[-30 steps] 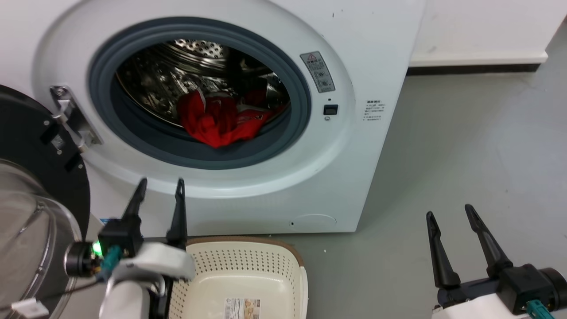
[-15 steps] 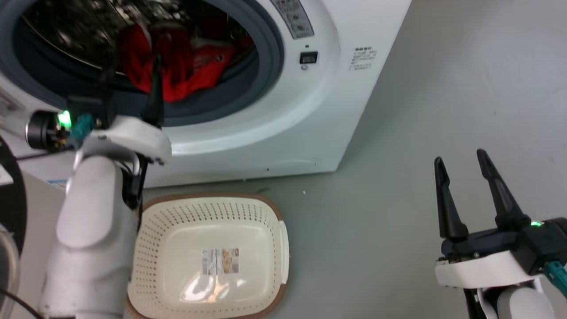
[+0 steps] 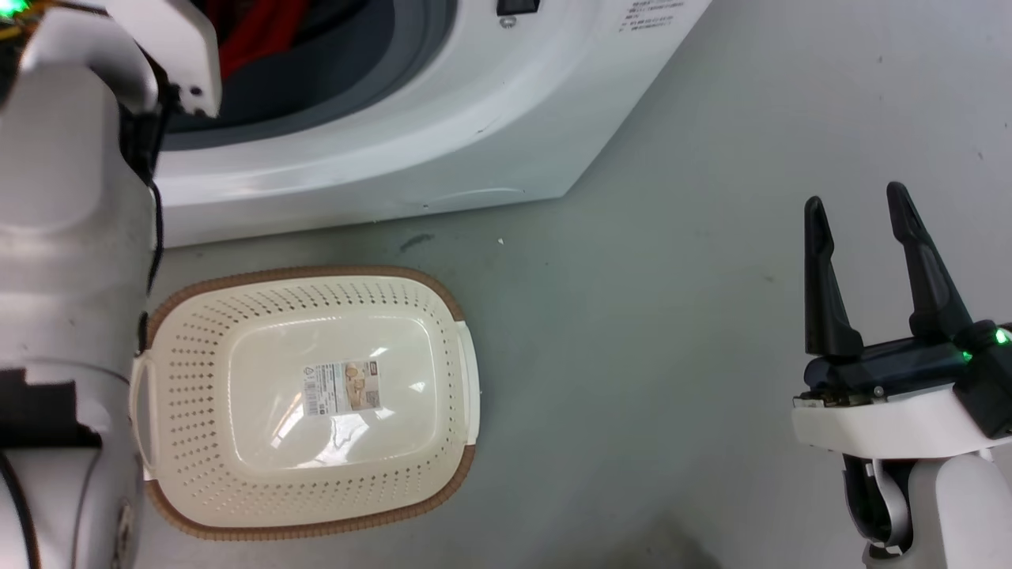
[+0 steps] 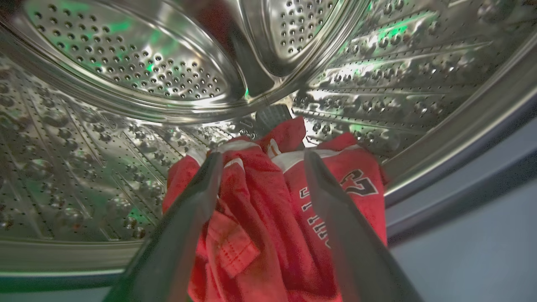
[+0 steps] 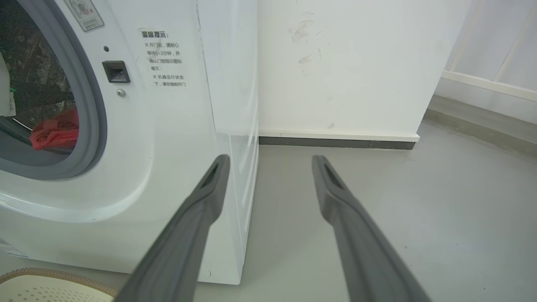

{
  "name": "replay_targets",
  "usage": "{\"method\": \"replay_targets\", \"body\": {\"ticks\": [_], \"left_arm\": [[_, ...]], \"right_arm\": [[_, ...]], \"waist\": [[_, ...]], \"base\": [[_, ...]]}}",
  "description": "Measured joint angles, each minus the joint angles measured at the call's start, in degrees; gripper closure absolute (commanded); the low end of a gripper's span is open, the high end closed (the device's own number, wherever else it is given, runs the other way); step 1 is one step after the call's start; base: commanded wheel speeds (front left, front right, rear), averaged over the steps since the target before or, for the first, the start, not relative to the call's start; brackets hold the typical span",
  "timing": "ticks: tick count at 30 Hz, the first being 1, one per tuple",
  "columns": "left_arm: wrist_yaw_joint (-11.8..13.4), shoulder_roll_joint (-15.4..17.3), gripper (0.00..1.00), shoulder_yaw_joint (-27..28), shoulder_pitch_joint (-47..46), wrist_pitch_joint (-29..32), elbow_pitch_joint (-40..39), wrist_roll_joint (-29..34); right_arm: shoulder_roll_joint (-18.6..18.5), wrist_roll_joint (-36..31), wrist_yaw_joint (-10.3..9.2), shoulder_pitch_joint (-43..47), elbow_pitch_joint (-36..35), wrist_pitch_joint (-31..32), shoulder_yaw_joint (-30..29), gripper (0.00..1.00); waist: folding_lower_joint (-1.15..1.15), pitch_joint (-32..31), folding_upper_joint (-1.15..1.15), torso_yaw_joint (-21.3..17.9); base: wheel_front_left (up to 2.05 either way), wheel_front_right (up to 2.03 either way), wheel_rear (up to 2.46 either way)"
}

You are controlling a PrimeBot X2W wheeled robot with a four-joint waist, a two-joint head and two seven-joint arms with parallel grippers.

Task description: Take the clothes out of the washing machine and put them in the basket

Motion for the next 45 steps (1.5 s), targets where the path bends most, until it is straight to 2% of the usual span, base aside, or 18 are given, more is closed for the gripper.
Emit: {"method": "replay_targets", "body": {"ticks": [6,16,22,28,29,30,31,38,45], "left_arm": [[-0.07,0.87,0.0,-5.81,-8.89,10.23,6.0,0.16],[-0.07,2.38,0.0,-10.72,-16.02,23.59,12.76,-5.89],[-0.05,2.49,0.0,-12.89,-17.44,27.8,13.86,-8.29],[0.01,2.96,0.0,-15.5,-18.05,29.28,13.61,-10.12],[0.02,3.01,0.5,-15.99,-18.08,29.56,13.5,-10.39],[0.03,3.21,0.86,-16.57,-18.07,29.25,13.19,-10.57],[0.02,3.47,1.0,-17.23,-18.02,28.65,12.99,-10.53],[-0.05,3.74,1.0,-19.06,-15.84,26.5,12.52,-13.58],[-0.07,3.63,1.0,-21.45,-11.54,19.49,10.91,-15.68]], "right_arm": [[0.0,1.18,0.0,-1.5,-0.19,0.0,-0.2,0.0],[0.01,2.88,0.0,-2.21,-0.41,0.0,0.78,0.0],[0.01,3.43,0.0,-2.79,-0.51,0.0,0.67,0.0],[0.01,3.65,0.0,-2.99,-0.56,0.0,0.62,0.0],[0.01,3.67,0.0,-3.02,-0.55,0.0,0.62,0.0],[0.01,3.67,0.0,-3.07,-0.55,0.0,0.62,0.0],[0.01,3.67,0.0,-3.14,-0.54,0.0,0.63,0.0],[0.01,3.58,0.0,-3.15,-0.08,0.0,0.67,0.0],[0.02,2.75,0.0,-2.44,0.74,0.0,1.04,0.0]], "waist": [[0.0,3.81,0.0,-1.2],[0.0,7.29,0.0,-3.09],[-0.01,8.23,0.0,-3.74],[-0.01,8.82,0.0,-3.93],[-0.01,8.87,0.0,-3.93],[-0.01,8.92,0.0,-3.92],[-0.01,8.96,0.0,-3.92],[-0.01,7.57,0.0,-3.65],[-0.01,3.49,0.0,-3.03]], "base": [[0.0,0.0,0.0],[0.0,0.0,0.0],[0.0,0.0,0.0],[0.0,0.0,0.0],[0.0,0.0,0.0],[0.0,0.0,0.0],[0.0,0.0,0.0],[0.0,0.0,0.0],[0.0,0.0,0.0]]}}
